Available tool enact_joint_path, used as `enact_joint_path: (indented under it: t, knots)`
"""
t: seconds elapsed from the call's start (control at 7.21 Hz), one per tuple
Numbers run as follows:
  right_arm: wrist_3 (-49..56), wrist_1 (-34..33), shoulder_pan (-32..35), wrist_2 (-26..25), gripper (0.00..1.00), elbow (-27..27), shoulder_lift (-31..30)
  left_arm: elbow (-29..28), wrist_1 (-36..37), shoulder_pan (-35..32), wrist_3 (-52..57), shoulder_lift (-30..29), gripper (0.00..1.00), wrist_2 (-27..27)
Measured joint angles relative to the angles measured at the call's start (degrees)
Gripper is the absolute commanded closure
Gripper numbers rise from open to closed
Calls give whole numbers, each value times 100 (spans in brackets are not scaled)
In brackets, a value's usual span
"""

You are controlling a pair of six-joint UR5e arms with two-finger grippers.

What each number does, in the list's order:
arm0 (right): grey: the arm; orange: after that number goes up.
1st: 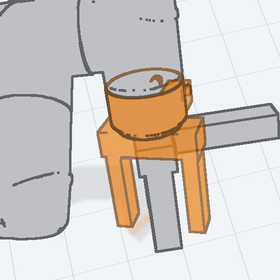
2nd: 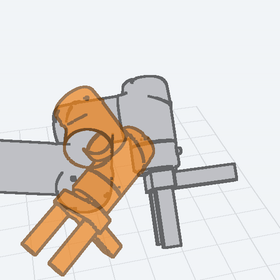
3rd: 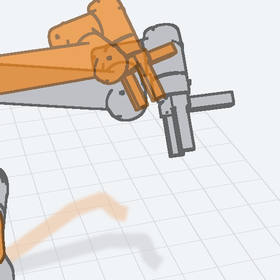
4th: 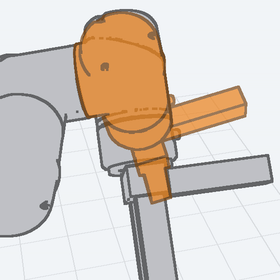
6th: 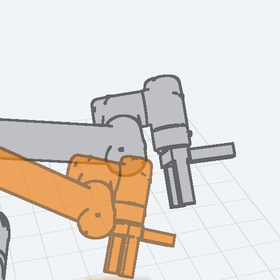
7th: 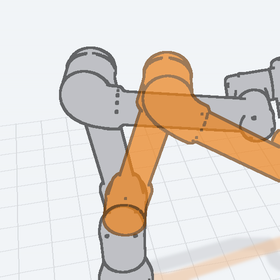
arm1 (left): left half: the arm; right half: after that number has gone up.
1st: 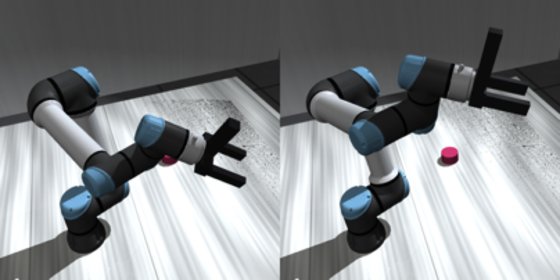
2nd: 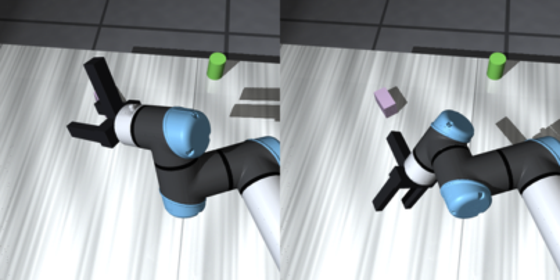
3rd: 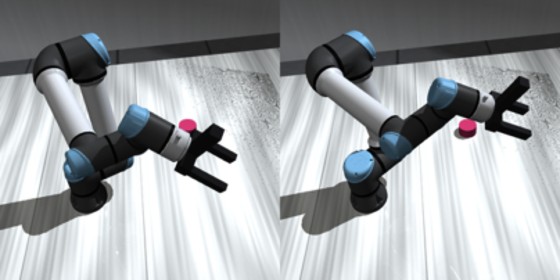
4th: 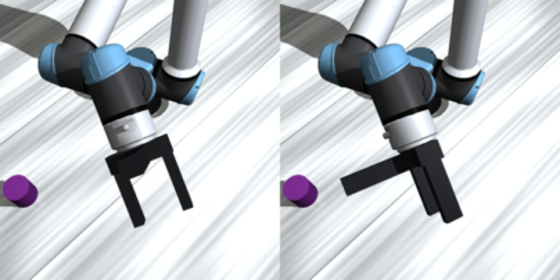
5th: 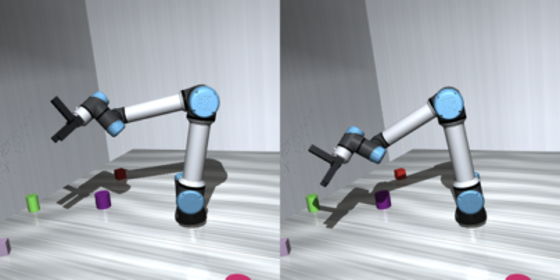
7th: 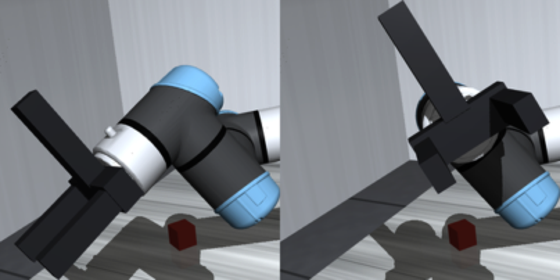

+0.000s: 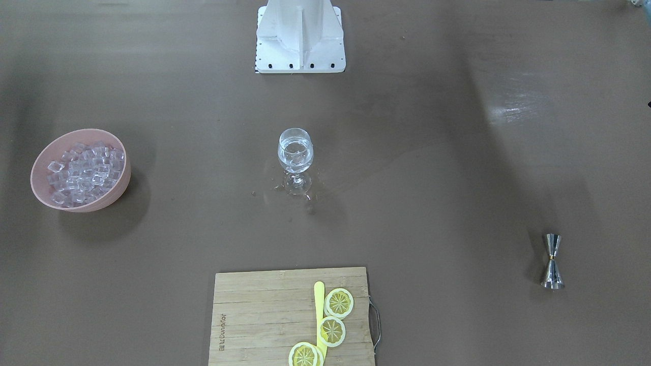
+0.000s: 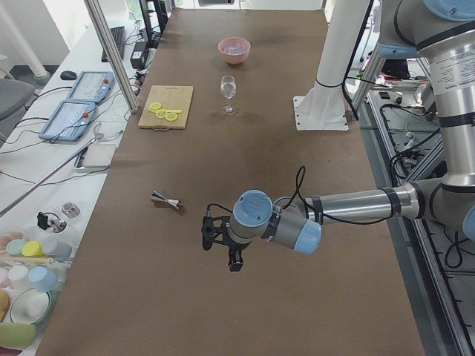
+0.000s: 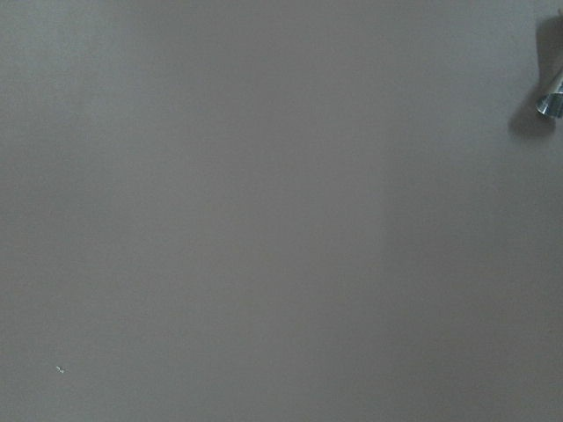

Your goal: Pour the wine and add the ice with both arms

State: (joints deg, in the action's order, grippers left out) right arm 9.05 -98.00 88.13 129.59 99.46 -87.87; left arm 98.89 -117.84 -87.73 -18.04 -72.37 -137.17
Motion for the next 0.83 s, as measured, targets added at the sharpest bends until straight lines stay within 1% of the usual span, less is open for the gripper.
enact_joint_path:
  t: [0.14, 0.42, 0.55, 0.83]
  knots:
    - [2, -5, 13, 9, 0, -50, 14, -4, 38, 60, 251, 20, 2, -2]
    - [10, 2, 28, -12, 0, -200, 51, 33, 601, 113, 964, 80, 2, 10]
    - [14, 4, 43, -24, 0, -203, 36, 48, 813, 110, 1117, 77, 2, 39]
    - [17, 1, 47, -13, 0, -230, -20, 68, 902, 68, 1193, -73, 2, 58]
